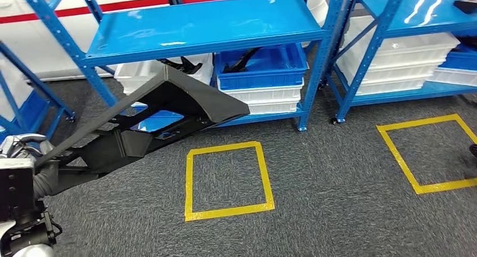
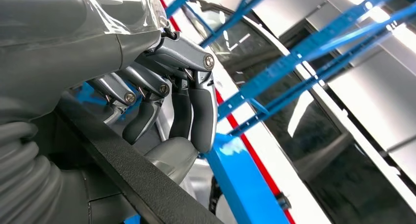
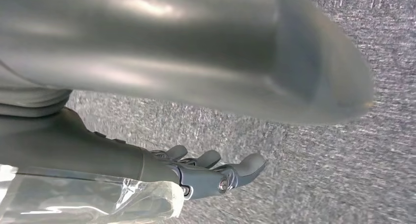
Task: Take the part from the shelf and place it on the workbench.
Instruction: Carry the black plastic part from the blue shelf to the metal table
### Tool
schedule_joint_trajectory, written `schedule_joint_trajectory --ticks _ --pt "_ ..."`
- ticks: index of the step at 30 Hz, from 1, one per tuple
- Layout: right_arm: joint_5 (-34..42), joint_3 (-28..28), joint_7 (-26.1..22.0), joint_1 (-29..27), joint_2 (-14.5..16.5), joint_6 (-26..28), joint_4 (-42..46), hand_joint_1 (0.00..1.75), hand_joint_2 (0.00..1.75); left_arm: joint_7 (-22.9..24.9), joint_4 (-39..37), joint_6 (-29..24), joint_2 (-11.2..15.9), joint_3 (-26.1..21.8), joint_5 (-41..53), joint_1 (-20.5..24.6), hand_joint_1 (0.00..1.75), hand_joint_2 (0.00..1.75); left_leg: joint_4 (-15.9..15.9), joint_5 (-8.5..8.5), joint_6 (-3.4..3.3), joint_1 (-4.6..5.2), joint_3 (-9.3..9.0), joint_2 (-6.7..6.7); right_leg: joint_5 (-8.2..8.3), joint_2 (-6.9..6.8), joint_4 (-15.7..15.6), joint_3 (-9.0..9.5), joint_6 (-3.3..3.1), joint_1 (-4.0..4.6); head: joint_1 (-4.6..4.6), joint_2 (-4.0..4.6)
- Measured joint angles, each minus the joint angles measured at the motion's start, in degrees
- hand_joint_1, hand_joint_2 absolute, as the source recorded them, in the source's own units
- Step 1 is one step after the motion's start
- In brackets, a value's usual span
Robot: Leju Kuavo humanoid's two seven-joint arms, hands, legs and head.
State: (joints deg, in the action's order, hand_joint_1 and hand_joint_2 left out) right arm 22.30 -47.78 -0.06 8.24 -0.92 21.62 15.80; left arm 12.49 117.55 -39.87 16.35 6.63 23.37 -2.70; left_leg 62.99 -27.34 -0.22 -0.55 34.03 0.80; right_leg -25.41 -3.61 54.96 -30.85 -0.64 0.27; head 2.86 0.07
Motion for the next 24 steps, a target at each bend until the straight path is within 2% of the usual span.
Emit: schedule_joint_trajectory --ticks 1,2,3,7,8,9,10,12,13,14,15,17,18,19,20,22,23,24 --pt "0.0 0.0 0.0 0.0 0.0 0.0 0.0 0.00 0.00 -0.3 0.1 0.0 0.0 -0.1 -0.6 0.0 1.75 1.75 -4.3 1.31 -0.53 0.45 -2.41 1.42 -0.01 -0.62 0.0 0.05 0.03 0.22 0.00 0.00" --pt "0.0 0.0 -0.1 0.0 0.1 0.1 0.0 0.00 0.00 -0.8 0.2 0.0 -0.1 -0.3 -1.4 0.0 1.75 1.75 -7.5 2.18 -1.02 0.89 -4.03 2.54 -0.02 -1.26 0.1 0.08 0.09 0.37 -0.02 0.00" --pt "0.0 0.0 -0.1 0.0 0.1 0.1 0.0 0.00 0.00 -1.1 0.2 0.0 -0.1 -0.5 -2.1 -0.1 1.75 1.75 -9.1 2.51 -1.35 1.21 -4.76 3.33 -0.02 -1.74 0.1 0.09 0.15 0.48 -0.03 0.00" --pt "-0.1 0.0 -0.1 0.0 0.1 0.2 0.0 0.00 0.00 -1.5 0.3 0.0 -0.2 -0.7 -2.8 -0.1 1.75 1.75 -9.4 2.63 -1.51 1.37 -4.62 3.05 -0.02 -2.33 0.1 0.04 0.25 0.55 -0.07 0.00" --pt "0.0 0.0 -0.2 0.0 0.1 0.2 0.0 0.00 0.00 -1.7 0.3 0.0 -0.2 -0.9 -3.1 -0.4 1.75 1.75 -9.6 2.84 -1.66 1.34 -4.54 2.59 0.02 -2.73 0.0 0.11 0.40 0.54 -0.07 0.00" --pt "0.0 0.0 -0.4 0.0 0.1 0.3 0.0 0.00 0.00 -2.2 0.3 -0.1 -0.6 -1.4 -3.3 -0.7 1.75 1.75 -9.8 3.31 -1.92 1.10 -4.40 1.69 -1.43 -1.48 2.2 -0.74 0.82 0.41 -0.13 0.00" --pt "0.0 0.0 -0.5 0.0 0.1 0.3 0.0 0.00 0.00 -2.8 0.3 -0.1 -1.1 -1.9 -3.5 -1.1 1.75 1.75 -10.0 3.81 -2.19 0.85 -4.21 0.62 -3.49 -0.13 5.6 -2.15 1.29 0.26 -0.21 0.00" --pt "0.1 0.0 -0.9 -0.4 0.1 0.4 0.0 0.00 0.00 -4.0 0.3 -0.1 -2.2 -2.9 -3.5 -1.7 1.75 1.75 -10.4 4.73 -2.49 0.30 -3.87 -1.63 -8.23 2.99 14.8 -5.96 2.21 -0.08 -0.38 0.00" --pt "0.1 0.0 -0.9 -0.6 0.1 0.4 0.0 0.00 0.00 -4.5 0.3 -0.1 -2.6 -3.1 -3.3 -1.8 1.75 1.75 -10.4 4.86 -2.41 0.19 -3.79 -2.39 -8.69 3.08 16.9 -6.77 2.36 -0.18 -0.42 0.00" --pt "0.2 0.0 -0.9 -0.7 0.1 0.4 0.0 0.00 0.00 -5.0 0.3 -0.1 -3.0 -3.4 -3.0 -1.9 1.75 1.75 -10.4 5.00 -2.27 0.04 -3.76 -3.17 -7.99 3.12 16.6 -6.42 2.47 -0.31 -0.45 0.00" --pt "0.3 0.0 -0.9 -0.7 0.1 0.4 0.0 0.00 0.00 -5.4 0.3 -0.1 -3.4 -3.6 -2.7 -2.0 1.75 1.75 -10.4 5.13 -2.10 -0.11 -3.74 -3.93 -6.40 3.37 13.9 -4.92 2.53 -0.48 -0.49 0.00" --pt "0.4 0.0 -0.9 -0.6 0.0 0.4 0.0 0.00 0.00 -6.0 0.3 -0.1 -4.0 -3.9 -2.5 -2.0 1.75 1.75 -10.3 5.36 -1.56 -0.31 -3.69 -5.42 -2.91 5.84 4.8 0.09 2.48 -0.79 -0.53 0.00" --pt "0.5 0.0 -0.9 -0.6 -0.1 0.4 0.0 0.00 0.00 -6.3 0.3 -0.1 -4.3 -4.0 -2.6 -2.0 1.75 1.75 -10.3 5.42 -1.21 -0.34 -3.62 -6.12 -1.87 7.09 1.3 1.99 2.31 -0.84 -0.53 0.01" --pt "0.6 0.0 -0.9 -0.6 -0.1 0.4 0.0 0.00 0.00 -6.5 0.3 -0.1 -4.6 -4.2 -2.7 -1.9 1.75 1.75 -10.3 5.48 -0.84 -0.40 -3.47 -6.75 -1.37 7.97 -0.8 3.13 2.07 -0.76 -0.53 0.00" --pt "0.6 0.0 -0.9 -0.5 -0.2 0.4 0.0 0.00 0.00 -6.7 0.3 -0.1 -4.8 -4.4 -3.1 -1.9 1.75 1.75 -10.4 5.55 -0.42 -0.44 -3.32 -7.36 -1.25 7.98 -1.5 3.42 1.78 -0.60 -0.52 0.01" --pt "0.7 0.0 -0.9 -0.3 -0.2 0.4 0.0 0.00 0.00 -6.9 0.3 -0.1 -5.0 -4.7 -4.2 -2.0 1.75 1.75 -10.5 5.83 0.29 -0.69 -2.74 -8.06 -0.64 6.45 -1.6 3.23 1.02 -0.67 -0.51 0.00" --pt "0.8 0.0 -0.9 -0.2 -0.2 0.4 0.0 0.00 0.00 -6.9 0.3 -0.1 -5.1 -4.8 -4.7 -1.9 1.75 1.75 -9.6 5.21 0.55 -0.72 -2.14 -7.29 -0.27 5.70 -1.8 3.04 0.64 -0.82 -0.42 0.01" --pt "0.8 0.0 -0.9 -0.2 -0.2 0.4 0.0 0.00 0.00 -6.9 0.3 -0.1 -5.2 -4.9 -5.2 -1.8 1.75 1.75 -7.3 3.75 0.77 -0.73 -0.97 -5.96 0.12 4.86 -1.9 2.77 0.32 -1.02 -0.28 0.00"
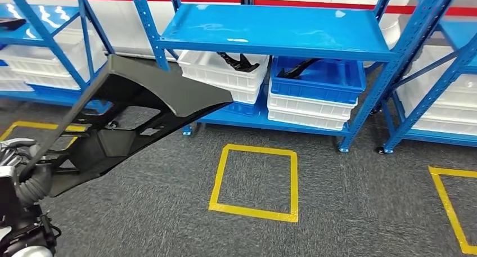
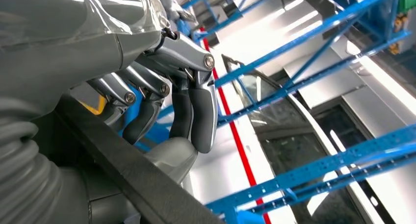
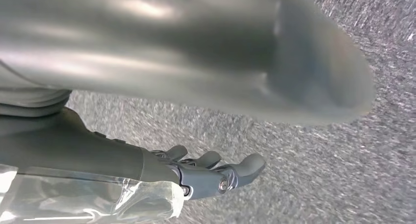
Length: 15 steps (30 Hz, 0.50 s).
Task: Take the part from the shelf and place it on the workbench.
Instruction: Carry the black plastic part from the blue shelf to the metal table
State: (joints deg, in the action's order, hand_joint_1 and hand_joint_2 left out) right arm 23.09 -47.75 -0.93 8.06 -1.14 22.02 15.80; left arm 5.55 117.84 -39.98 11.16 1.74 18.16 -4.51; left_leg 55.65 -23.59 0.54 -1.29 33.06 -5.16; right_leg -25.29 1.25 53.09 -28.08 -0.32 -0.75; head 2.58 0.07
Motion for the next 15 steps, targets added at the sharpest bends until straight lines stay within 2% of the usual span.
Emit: schedule_joint_trajectory --ticks 2,3,4,5,6,7,9,10,11,12,13,14,15 --pt "-0.1 0.0 0.1 -0.1 0.0 0.0 0.0 0.00 0.00 0.0 0.0 0.0 -0.1 -0.1 -1.0 0.3 1.75 1.75 7.9 -4.79 0.48 -0.04 3.49 3.13 0.41 -1.56 0.0 -0.67 -0.25 -0.07 0.28 0.01" --pt "-0.2 0.0 0.1 -0.2 0.0 0.0 0.0 0.00 0.00 0.0 -0.1 0.0 -0.2 0.0 -1.5 0.4 1.75 1.75 12.1 -6.82 0.75 -0.13 5.24 3.87 0.54 -2.40 0.0 -1.00 -0.21 -0.06 0.34 0.01" --pt "-0.3 0.0 0.2 -0.2 0.0 0.0 0.0 0.00 0.00 -0.1 -0.2 0.0 -0.3 0.0 -1.8 0.4 1.75 1.75 14.8 -7.84 0.98 -0.23 6.20 4.26 0.65 -3.20 0.0 -1.28 -0.13 -0.05 0.35 0.01" --pt "-0.3 0.0 0.2 -0.3 0.0 0.0 0.0 0.00 0.00 -0.2 -0.4 0.0 -0.3 0.0 -2.0 0.4 1.75 1.75 15.2 -7.73 1.14 -0.33 5.98 4.54 0.73 -4.03 0.1 -1.48 -0.02 -0.06 0.37 0.00" --pt "-0.5 0.0 0.2 -0.2 0.0 -0.1 0.0 0.00 0.00 -0.4 -0.5 0.0 -0.4 0.0 -2.1 0.5 1.75 1.75 13.0 -6.60 1.24 -0.43 4.48 4.91 0.78 -4.83 0.1 -1.60 0.09 -0.07 0.38 0.00" --pt "-0.6 0.0 0.3 -0.1 0.1 -0.1 0.0 0.00 0.00 -0.6 -0.6 0.0 -0.4 0.0 -2.2 0.5 1.75 1.75 8.7 -4.84 1.29 -0.49 1.87 5.84 0.79 -5.57 0.1 -1.61 0.24 -0.08 0.38 0.00" --pt "-0.9 -0.1 0.7 0.1 0.1 -0.3 0.0 0.00 0.00 -1.2 -0.8 0.0 -0.5 0.0 -2.6 0.9 1.75 1.75 0.0 -1.84 0.92 -0.28 -2.99 8.87 0.68 -6.88 0.1 -1.45 0.78 0.17 0.40 0.00" --pt "-1.0 -0.1 0.9 0.2 0.2 -0.3 0.0 0.00 0.00 -1.4 -0.9 0.0 -0.6 0.0 -2.8 1.1 1.75 1.75 -2.3 -1.08 0.54 -0.09 -4.12 9.89 0.61 -7.48 0.2 -1.35 1.15 0.30 0.36 0.00" --pt "-1.1 -0.1 1.0 0.3 0.2 -0.4 0.0 0.00 0.00 -1.6 -1.0 0.0 -0.7 0.0 -3.0 1.3 1.75 1.75 -3.1 -0.81 0.06 0.15 -4.26 10.12 0.57 -8.13 0.2 -1.26 1.53 0.41 0.32 0.00" --pt "-1.1 -0.2 1.1 0.4 0.2 -0.4 0.0 0.00 0.00 -1.7 -1.2 0.0 -0.8 0.0 -3.2 1.3 1.75 1.75 -3.0 -0.61 -0.43 0.32 -3.99 9.38 0.55 -8.83 0.2 -1.12 1.93 0.38 0.24 0.00" --pt "-1.2 -0.2 1.2 0.6 0.2 -0.4 0.0 0.00 0.00 -1.8 -1.3 0.0 -0.9 -0.1 -3.3 1.3 1.75 1.75 -3.0 -0.42 -0.94 0.29 -3.91 8.66 0.42 -8.92 0.2 -1.08 2.36 0.22 0.22 0.00" --pt "-1.2 -0.2 1.2 0.8 0.2 -0.4 0.0 0.00 0.00 -1.9 -1.4 0.0 -0.9 -0.1 -3.5 1.4 1.75 1.75 -3.2 -0.21 -1.41 0.24 -3.92 7.93 -0.11 -7.95 0.7 -1.22 2.74 0.05 0.18 0.00" --pt "-1.3 -0.3 1.2 0.9 0.3 -0.4 0.0 0.00 0.00 -1.9 -1.5 0.0 -1.0 -0.1 -3.6 1.5 1.75 1.75 -3.3 0.02 -1.86 0.14 -3.98 7.26 -1.25 -6.35 2.3 -1.85 3.00 -0.10 0.11 0.00"
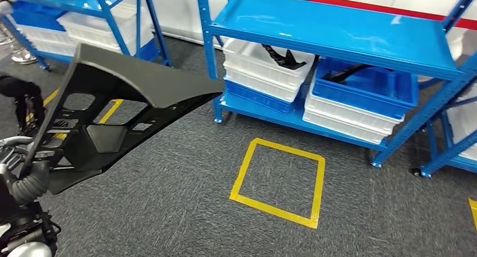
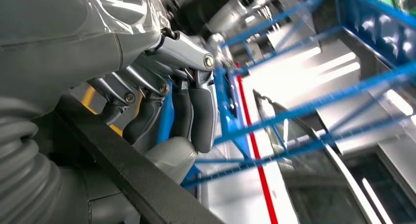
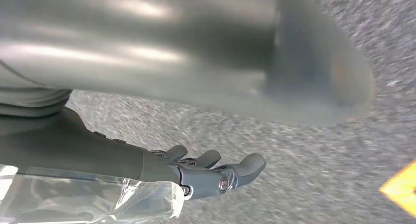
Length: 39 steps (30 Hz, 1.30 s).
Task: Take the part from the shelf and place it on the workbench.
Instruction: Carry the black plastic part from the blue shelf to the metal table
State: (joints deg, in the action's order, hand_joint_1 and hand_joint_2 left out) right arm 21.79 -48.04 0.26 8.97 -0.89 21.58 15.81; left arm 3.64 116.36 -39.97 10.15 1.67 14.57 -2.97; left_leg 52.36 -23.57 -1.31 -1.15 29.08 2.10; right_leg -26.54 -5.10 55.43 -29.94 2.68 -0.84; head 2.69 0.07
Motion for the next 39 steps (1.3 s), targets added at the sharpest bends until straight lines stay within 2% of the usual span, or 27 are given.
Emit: schedule_joint_trajectory --ticks 2,4,5,6,7,9,11,13,14,15,17,19,20,21,23,25,26,28,29,31,33,34,35,36,37,38,39 --pt "-0.1 -0.1 0.0 0.0 0.0 -0.2 0.0 0.00 0.00 -0.2 -0.3 0.0 -0.3 0.1 -0.1 0.4 1.75 1.75 0.0 0.21 -0.55 -0.02 0.02 -1.46 -3.90 3.68 7.3 -3.36 0.11 -0.06 -0.20 0.00" --pt "-0.1 -0.3 0.1 -0.2 0.0 -0.3 0.0 0.00 0.00 -0.4 -0.7 0.0 -0.7 0.1 -0.2 0.6 1.75 1.75 0.0 0.23 -0.73 0.14 0.12 -3.17 -6.54 4.70 15.0 -7.31 -0.02 0.07 -0.30 0.00" --pt "-0.1 -0.3 0.1 -0.3 0.0 -0.4 0.0 0.00 0.00 -0.6 -0.9 0.0 -0.8 0.1 -0.1 0.6 1.75 1.75 0.1 0.21 -0.74 0.21 0.11 -4.07 -6.22 4.77 16.0 -8.12 -0.13 0.10 -0.31 0.00" --pt "-0.1 -0.3 0.1 -0.3 0.0 -0.5 0.0 0.00 0.00 -0.8 -1.2 0.0 -1.0 0.1 0.1 0.7 1.75 1.75 0.1 0.20 -0.73 0.26 0.07 -4.99 -4.65 4.88 14.5 -7.71 -0.30 0.12 -0.32 0.00" --pt "-0.1 -0.3 0.2 -0.2 0.0 -0.6 0.0 0.00 0.00 -1.2 -1.4 0.0 -1.1 0.2 0.2 0.8 1.75 1.75 0.1 0.16 -0.70 0.27 -0.02 -5.91 -2.27 5.39 10.8 -6.24 -0.53 0.12 -0.32 0.00" --pt "-0.1 -0.3 0.6 -0.1 -0.2 -0.8 0.0 0.00 0.00 -2.0 -1.9 0.0 -1.4 0.1 0.0 1.2 1.75 1.75 0.3 0.03 -0.48 0.29 0.00 -7.56 1.65 8.10 2.2 -2.64 -0.93 -0.01 -0.32 0.00" --pt "-0.2 -0.3 0.9 0.1 -0.3 -1.0 0.0 0.00 0.00 -2.8 -2.3 0.0 -1.7 0.1 -0.9 1.7 1.75 1.75 0.4 -0.01 0.05 0.17 0.44 -8.87 2.57 9.72 -1.5 -1.15 -1.09 0.00 -0.31 0.00" --pt "-0.2 -0.3 0.9 0.4 -0.2 -1.1 0.0 0.00 0.00 -3.4 -2.7 0.0 -1.9 0.0 -1.5 2.0 1.75 1.75 0.2 0.09 0.76 -0.08 0.83 -9.94 2.59 8.52 -1.8 -1.05 -1.42 0.08 -0.31 0.00" --pt "-0.2 -0.4 0.9 0.5 -0.1 -1.1 0.0 0.00 0.00 -3.6 -2.9 0.0 -2.0 0.0 -1.5 2.1 1.75 1.75 0.5 -0.14 1.09 -0.11 1.04 -9.40 2.65 7.89 -1.9 -0.94 -1.70 0.01 -0.24 0.00" --pt "-0.2 -0.4 0.9 0.7 -0.1 -1.1 0.0 0.00 0.00 -3.7 -3.1 0.0 -2.0 0.0 -1.4 2.4 1.75 1.75 1.9 -0.90 1.39 -0.06 1.69 -8.15 2.70 7.17 -2.1 -0.81 -2.03 -0.12 -0.09 0.00" --pt "-0.3 -0.4 0.8 0.8 -0.1 -1.2 0.0 0.00 0.00 -3.9 -3.4 0.0 -2.2 0.0 -1.2 2.9 1.75 1.75 8.6 -4.12 1.96 0.01 5.00 -4.62 2.62 5.72 -2.3 -0.65 -2.50 -0.12 0.20 0.00" --pt "-0.3 -0.5 0.8 0.6 -0.1 -1.2 0.0 0.00 0.00 -4.0 -4.0 0.0 -2.4 0.0 -1.2 3.2 1.75 1.75 16.7 -7.10 2.40 -0.14 9.31 -3.11 2.44 4.13 -2.2 -0.63 -2.70 0.08 0.29 0.00" --pt "-0.3 -0.6 0.8 0.6 -0.1 -1.2 0.0 0.00 0.00 -4.1 -4.2 0.0 -2.4 0.0 -1.2 3.1 1.75 1.75 18.5 -7.27 2.50 -0.20 10.38 -2.86 2.35 3.33 -2.2 -0.60 -2.70 0.12 0.30 0.00" --pt "-0.3 -0.6 0.8 0.5 -0.1 -1.2 0.0 0.00 0.00 -4.2 -4.5 0.0 -2.5 0.0 -1.1 3.1 1.75 1.75 17.7 -6.30 2.52 -0.20 10.15 -2.62 2.26 2.54 -2.2 -0.52 -2.63 0.18 0.31 0.00" --pt "-0.3 -0.6 0.7 0.6 -0.1 -1.2 0.0 0.00 0.00 -4.4 -4.8 0.0 -2.6 0.0 -1.0 3.1 1.75 1.75 10.0 -2.28 2.28 -0.07 6.39 -1.05 2.02 1.10 -2.2 -0.13 -2.35 0.25 0.33 0.00" --pt "-0.3 -0.7 0.6 0.6 -0.1 -1.2 0.0 0.00 0.00 -4.7 -5.0 0.0 -2.7 0.0 -0.8 3.1 1.75 1.75 2.7 0.50 1.53 0.43 2.77 1.31 1.62 -0.10 -2.2 0.36 -1.82 0.55 0.30 0.00" --pt "-0.2 -0.7 0.6 0.6 -0.1 -1.2 0.0 0.00 0.00 -4.7 -5.0 0.0 -2.8 0.0 -0.7 3.2 1.75 1.75 1.1 0.93 1.07 0.68 2.09 1.90 1.43 -0.66 -2.1 0.55 -1.53 0.68 0.27 0.00" --pt "-0.2 -0.7 0.6 0.7 0.0 -1.1 0.0 0.00 0.00 -4.8 -5.2 0.0 -2.9 -0.1 -0.4 3.0 1.75 1.75 0.8 1.00 0.18 0.95 2.32 0.76 1.19 -1.90 -2.3 0.87 -0.89 0.74 0.19 0.00" --pt "-0.1 -0.7 0.6 0.7 -0.1 -1.1 0.0 0.00 0.00 -4.8 -5.2 0.0 -2.9 -0.1 -0.3 2.9 1.75 1.75 0.7 1.14 -0.18 0.88 2.34 0.04 0.93 -1.72 -2.1 0.95 -0.55 0.60 0.17 0.00" --pt "0.1 -0.7 0.5 0.8 -0.1 -1.0 0.0 0.00 0.00 -4.9 -5.3 0.0 -3.1 -0.1 -0.3 2.9 1.75 1.75 0.5 1.46 -0.90 0.58 2.24 -1.30 -1.12 0.84 0.9 -0.17 -0.01 0.35 0.04 0.00" --pt "0.3 -0.7 0.4 0.6 -0.1 -1.0 0.0 0.00 0.00 -4.9 -5.5 0.0 -3.3 -0.1 -0.3 3.0 1.75 1.75 0.5 1.56 -1.35 0.50 2.24 -2.60 -5.12 3.95 8.9 -4.00 0.21 0.23 -0.15 0.00" --pt "0.4 -0.7 0.4 0.5 -0.1 -1.0 0.0 0.00 0.00 -4.9 -5.6 0.0 -3.4 -0.1 -0.3 3.0 1.75 1.75 0.5 1.58 -1.47 0.55 2.25 -3.37 -6.71 4.49 13.2 -6.26 0.25 0.23 -0.22 0.00" --pt "0.4 -0.7 0.4 0.4 -0.1 -1.1 0.0 0.00 0.00 -4.9 -5.7 0.0 -3.5 -0.1 -0.4 2.9 1.75 1.75 0.5 1.56 -1.50 0.60 2.24 -4.21 -7.24 4.71 15.9 -7.90 0.27 0.24 -0.24 0.00" --pt "0.5 -0.7 0.4 0.3 -0.1 -1.2 0.0 0.00 0.00 -5.0 -5.9 0.0 -3.5 -0.1 -0.4 2.9 1.75 1.75 0.6 1.55 -1.49 0.63 2.19 -5.08 -6.53 4.79 16.4 -8.51 0.24 0.23 -0.25 0.00" --pt "0.5 -0.7 0.4 0.3 -0.2 -1.4 0.0 0.00 0.00 -5.0 -6.0 0.0 -3.6 -0.1 -0.5 2.9 1.75 1.75 0.6 1.54 -1.47 0.63 2.10 -5.96 -4.63 4.94 14.2 -7.85 0.16 0.20 -0.26 0.00" --pt "0.6 -0.6 0.4 0.3 -0.2 -1.6 0.0 0.00 0.00 -5.1 -6.2 0.0 -3.6 -0.1 -0.6 2.9 1.75 1.75 0.6 1.49 -1.41 0.60 1.99 -6.80 -2.14 5.49 10.2 -6.26 0.04 0.15 -0.27 0.00" --pt "0.6 -0.6 0.4 0.3 -0.3 -1.7 0.0 0.00 0.00 -5.2 -6.4 0.0 -3.6 -0.1 -0.6 3.0 1.75 1.75 0.7 1.41 -1.27 0.65 1.95 -7.62 0.06 6.94 5.6 -4.36 -0.12 0.06 -0.28 0.00"
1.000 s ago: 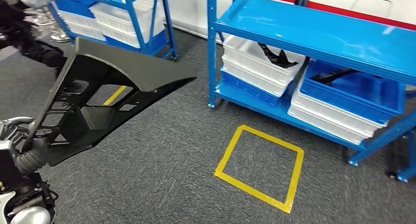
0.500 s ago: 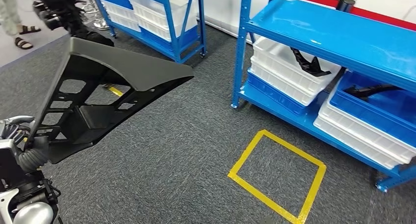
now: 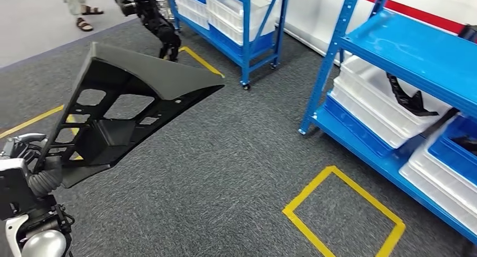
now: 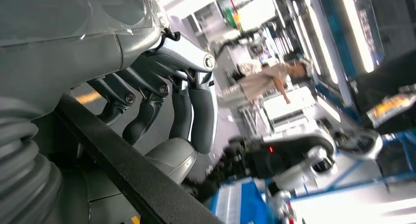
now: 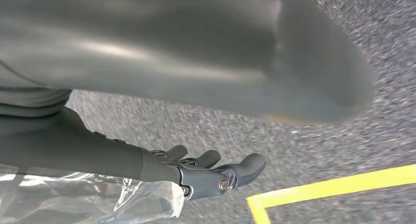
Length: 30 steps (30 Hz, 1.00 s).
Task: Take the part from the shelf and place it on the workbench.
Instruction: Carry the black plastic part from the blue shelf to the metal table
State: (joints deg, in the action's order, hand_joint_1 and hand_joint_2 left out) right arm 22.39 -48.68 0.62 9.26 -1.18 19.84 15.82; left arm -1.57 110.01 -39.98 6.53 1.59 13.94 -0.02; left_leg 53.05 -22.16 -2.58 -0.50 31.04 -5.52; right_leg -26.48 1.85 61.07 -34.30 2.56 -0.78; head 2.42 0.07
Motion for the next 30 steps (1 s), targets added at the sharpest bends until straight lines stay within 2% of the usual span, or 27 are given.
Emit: schedule_joint_trajectory --ticks 1,2,3,5,6,7,9,10,11,12,13,14,16,17,18,20,21,22,24,25,26,27,28,29,30 --pt "0.1 0.0 -0.1 0.0 -0.1 -0.1 0.0 0.00 0.00 -0.1 -0.2 0.0 0.0 0.0 0.0 0.1 1.75 1.75 0.1 -0.10 0.19 0.06 0.08 -0.74 1.52 1.26 -3.7 1.56 -0.15 -0.15 0.02 0.00" --pt "0.2 0.0 -0.3 0.0 -0.1 -0.2 0.0 0.00 0.00 -0.2 -0.3 0.0 -0.1 0.0 0.0 0.1 1.75 1.75 0.2 -0.18 0.46 0.06 0.26 -1.43 2.20 2.24 -6.0 2.51 -0.32 -0.20 0.04 0.00" --pt "0.4 0.0 -0.5 0.0 -0.2 -0.4 0.0 0.00 0.00 -0.2 -0.4 0.0 -0.1 0.0 0.0 0.1 1.75 1.75 0.3 -0.19 0.80 0.00 0.50 -2.08 2.23 2.67 -7.0 2.86 -0.55 -0.15 0.05 0.00" --pt "0.6 0.0 -0.7 0.2 -0.1 -0.6 0.0 0.00 0.00 -0.3 -0.6 0.0 -0.2 -0.1 0.0 0.0 1.75 1.75 0.4 -0.19 1.49 -0.34 0.93 -2.84 2.27 1.32 -7.1 2.93 -1.14 0.00 0.05 0.00" --pt "0.7 0.0 -0.8 0.3 0.0 -0.7 0.0 0.00 0.00 -0.4 -0.7 0.0 -0.2 -0.1 -0.1 -0.1 1.75 1.75 1.0 -0.60 1.84 -0.37 1.32 -1.82 2.32 0.64 -7.2 3.00 -1.50 -0.03 0.13 0.00" --pt "0.8 0.0 -0.8 0.3 0.0 -0.8 0.0 0.00 0.00 -0.4 -0.8 0.0 -0.2 -0.2 -0.2 0.0 1.75 1.75 2.8 -1.61 2.16 -0.34 2.20 -0.17 2.35 -0.08 -7.3 3.08 -1.84 -0.11 0.26 0.00" --pt "0.9 0.0 -0.9 0.3 -0.1 -0.8 0.0 0.00 0.00 -0.5 -0.9 0.0 -0.2 -0.2 -0.4 0.1 1.75 1.75 10.0 -5.17 2.79 -0.31 5.81 3.62 2.18 -1.55 -7.4 3.20 -2.33 -0.07 0.54 0.00" --pt "1.0 0.0 -0.9 0.2 -0.1 -0.9 0.0 0.00 0.00 -0.5 -1.0 0.0 -0.2 -0.3 -0.5 0.1 1.75 1.75 14.4 -6.88 3.06 -0.41 8.06 4.41 2.08 -2.34 -7.3 3.24 -2.44 0.00 0.59 0.00" --pt "1.0 0.0 -0.9 0.0 -0.1 -0.9 0.0 0.00 0.00 -0.5 -1.2 0.0 -0.2 -0.3 -0.6 -0.1 1.75 1.75 17.5 -7.78 3.24 -0.51 9.78 4.75 1.98 -3.14 -7.3 3.27 -2.47 0.06 0.61 0.00" --pt "1.0 0.0 -0.9 0.0 -0.1 -0.9 0.0 0.00 0.00 -0.5 -1.3 0.0 -0.2 -0.4 -0.6 -0.2 1.75 1.75 18.5 -7.58 3.35 -0.56 10.42 4.93 1.86 -3.93 -7.3 3.35 -2.43 0.08 0.62 0.00" --pt "1.0 0.0 -0.9 -0.1 -0.1 -1.0 0.0 0.00 0.00 -0.5 -1.4 0.0 -0.2 -0.4 -0.7 -0.3 1.75 1.75 16.9 -6.29 3.36 -0.58 9.74 5.19 1.72 -4.70 -7.3 3.50 -2.35 0.09 0.63 0.00" --pt "1.0 0.0 -0.9 -0.1 -0.1 -1.0 0.0 0.00 0.00 -0.5 -1.5 0.0 -0.2 -0.5 -0.8 -0.3 1.75 1.75 13.0 -4.29 3.26 -0.54 7.85 5.82 1.54 -5.43 -7.3 3.73 -2.22 0.10 0.64 0.00" --pt "1.1 0.0 -0.9 -0.1 -0.1 -1.1 0.0 0.00 0.00 -0.6 -1.7 0.0 -0.2 -0.5 -1.1 -0.3 1.75 1.75 4.4 -0.84 2.61 -0.18 3.38 8.53 1.06 -6.69 -7.3 4.36 -1.78 0.33 0.63 0.00" --pt "1.2 0.0 -0.9 -0.1 -0.1 -1.1 0.0 0.00 0.00 -0.6 -1.8 0.0 -0.2 -0.5 -1.2 -0.3 1.75 1.75 1.9 -0.06 2.17 0.05 2.10 9.43 0.80 -7.23 -7.3 4.65 -1.47 0.47 0.60 0.00" --pt "1.2 0.0 -0.9 -0.1 -0.1 -1.1 0.0 0.00 0.00 -0.7 -1.9 0.0 -0.2 -0.6 -1.4 -0.3 1.75 1.75 0.9 0.11 1.75 0.27 1.65 9.80 0.55 -7.78 -7.3 4.90 -1.15 0.62 0.57 0.00" --pt "1.2 0.0 -0.9 0.0 -0.1 -1.1 0.0 0.00 0.00 -0.7 -2.0 0.0 -0.3 -0.6 -1.5 -0.4 1.75 1.75 0.8 0.13 1.03 0.32 1.78 8.36 0.13 -8.93 -7.4 5.27 -0.53 0.67 0.50 0.00" --pt "1.2 0.0 -0.9 0.1 0.0 -1.1 0.0 0.00 0.00 -0.7 -2.1 0.0 -0.3 -0.6 -1.5 -0.4 1.75 1.75 0.7 0.23 0.71 0.21 1.73 7.63 -0.32 -8.60 -7.0 5.33 -0.24 0.57 0.47 0.00" --pt "1.2 0.0 -1.0 0.1 0.0 -1.1 0.0 0.00 0.00 -0.8 -2.1 0.0 -0.3 -0.6 -1.5 -0.4 1.75 1.75 0.6 0.39 0.33 0.06 1.63 6.91 -1.37 -7.47 -5.7 4.92 -0.01 0.43 0.42 0.00" --pt "1.2 0.0 -1.3 0.1 0.0 -1.0 0.0 0.00 0.00 -0.8 -2.2 0.0 -0.4 -0.6 -1.5 -0.4 1.75 1.75 0.4 0.56 -0.22 -0.13 1.50 5.54 -5.13 -3.99 1.1 2.04 0.26 0.17 0.20 0.00" --pt "1.2 0.0 -1.4 -0.1 0.0 -1.0 0.0 0.00 0.00 -0.8 -2.2 0.0 -0.4 -0.6 -1.5 -0.4 1.75 1.75 0.5 0.57 -0.39 -0.14 1.51 4.80 -7.11 -2.87 5.6 -0.17 0.32 0.13 0.12 0.00" --pt "1.2 0.0 -1.5 -0.2 0.0 -1.0 0.0 0.00 0.00 -0.8 -2.3 0.0 -0.5 -0.6 -1.5 -0.4 1.75 1.75 0.5 0.55 -0.45 -0.13 1.51 3.97 -8.27 -2.40 9.2 -2.12 0.38 0.13 0.06 0.00" --pt "1.2 0.0 -1.5 -0.4 0.0 -1.0 0.0 0.00 0.00 -0.8 -2.3 0.0 -0.5 -0.5 -1.5 -0.5 1.75 1.75 0.5 0.53 -0.47 -0.12 1.50 3.11 -8.25 -2.25 10.8 -3.26 0.41 0.13 0.04 0.00" --pt "1.2 0.0 -1.5 -0.4 0.0 -1.0 0.0 0.00 0.00 -0.8 -2.4 0.0 -0.5 -0.5 -1.5 -0.5 1.75 1.75 0.5 0.51 -0.46 -0.14 1.43 2.18 -6.97 -2.15 10.1 -3.30 0.41 0.10 0.03 0.00" --pt "1.1 0.0 -1.5 -0.5 -0.1 -1.0 0.0 0.00 0.00 -0.8 -2.4 0.0 -0.5 -0.5 -1.5 -0.6 1.75 1.75 0.6 0.47 -0.39 -0.17 1.33 1.27 -4.72 -1.76 6.9 -2.17 0.39 0.01 0.02 0.00" --pt "1.1 0.0 -1.5 -0.4 -0.1 -1.0 0.0 0.00 0.00 -0.8 -2.4 0.0 -0.5 -0.5 -1.5 -0.6 1.75 1.75 0.6 0.40 -0.28 -0.23 1.24 0.40 -2.16 -0.62 2.4 -0.39 0.35 -0.18 0.02 0.00"
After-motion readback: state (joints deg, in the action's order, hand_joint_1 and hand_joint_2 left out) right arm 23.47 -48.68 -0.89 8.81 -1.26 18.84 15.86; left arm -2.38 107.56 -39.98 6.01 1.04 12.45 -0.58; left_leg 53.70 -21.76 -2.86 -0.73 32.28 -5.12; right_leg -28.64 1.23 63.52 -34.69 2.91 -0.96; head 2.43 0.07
